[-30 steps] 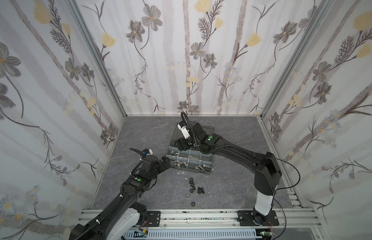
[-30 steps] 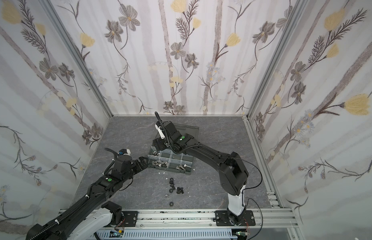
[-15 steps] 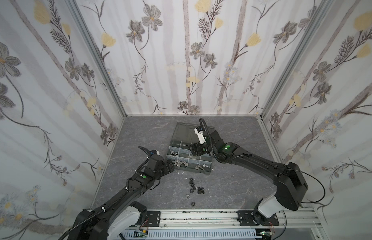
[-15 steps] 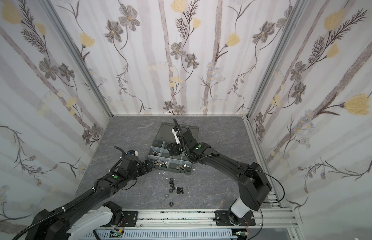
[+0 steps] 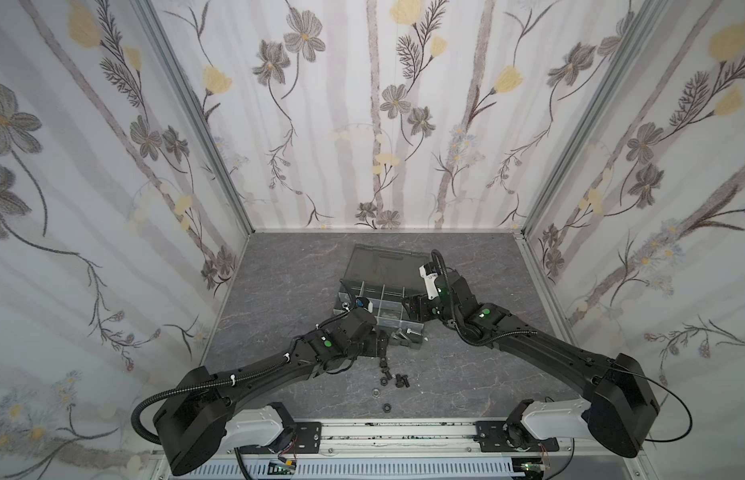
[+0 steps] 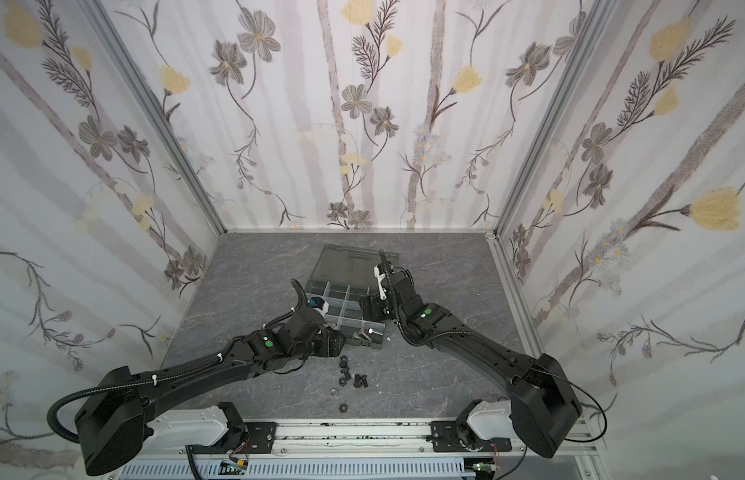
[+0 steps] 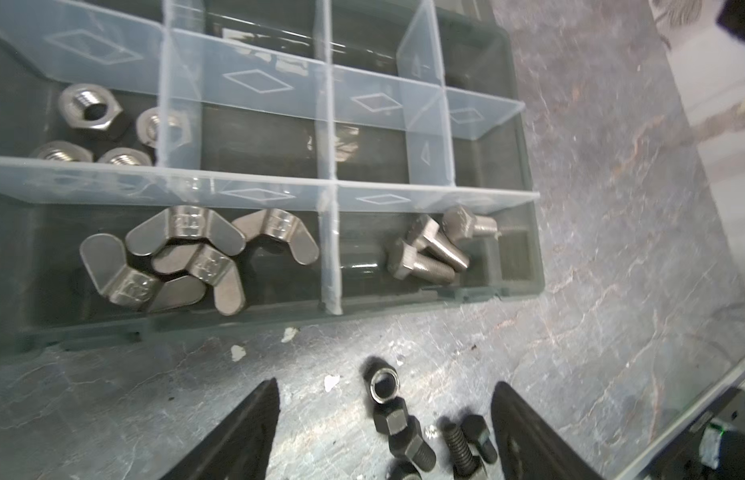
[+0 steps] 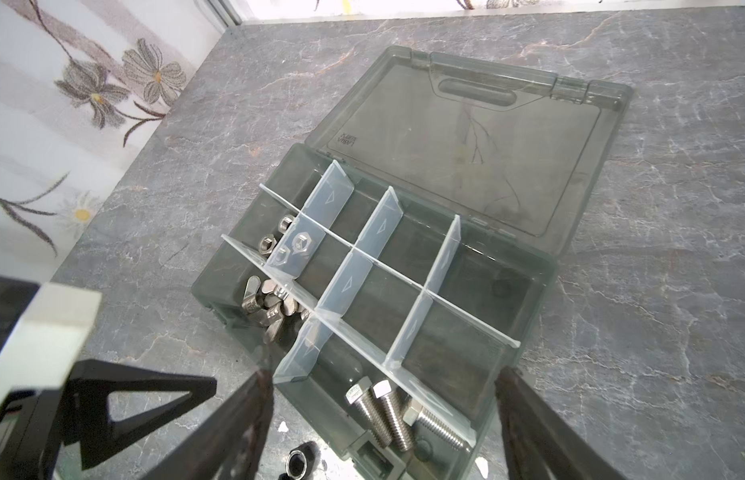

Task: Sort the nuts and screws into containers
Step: 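Withdraw the right gripper while the left gripper lowers onto a silver hex nut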

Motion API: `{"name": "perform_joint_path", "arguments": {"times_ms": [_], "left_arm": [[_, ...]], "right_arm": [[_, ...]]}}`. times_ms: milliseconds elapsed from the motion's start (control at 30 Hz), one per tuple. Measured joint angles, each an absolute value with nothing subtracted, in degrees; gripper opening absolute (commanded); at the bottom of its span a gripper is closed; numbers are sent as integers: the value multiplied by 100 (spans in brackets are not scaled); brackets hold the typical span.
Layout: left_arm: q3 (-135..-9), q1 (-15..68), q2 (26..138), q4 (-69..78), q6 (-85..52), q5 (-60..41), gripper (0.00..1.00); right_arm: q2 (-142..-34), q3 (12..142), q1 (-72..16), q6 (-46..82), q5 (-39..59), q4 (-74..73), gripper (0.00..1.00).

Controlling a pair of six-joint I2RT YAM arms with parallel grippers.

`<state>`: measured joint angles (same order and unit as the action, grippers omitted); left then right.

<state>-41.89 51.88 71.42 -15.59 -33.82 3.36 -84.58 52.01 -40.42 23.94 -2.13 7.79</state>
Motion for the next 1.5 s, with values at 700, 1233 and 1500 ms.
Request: {"name": "perform_joint_path", "arguments": {"times_ms": [700,1233,1500], "left_arm": [[-4429,6943,7946,-3199,-3763,469,71],[-4423,7144,8438,-3317,-4051,384,53],[-4466,7144,8611,-3317,-4016,386,43]], "right_arm": [[-7738,4534,-3579,2502,-340,760,84],[-7601,4115,-3496,2609,-338,637,85],[-7555,4040,-3474,2652,-336,617,85]]}}
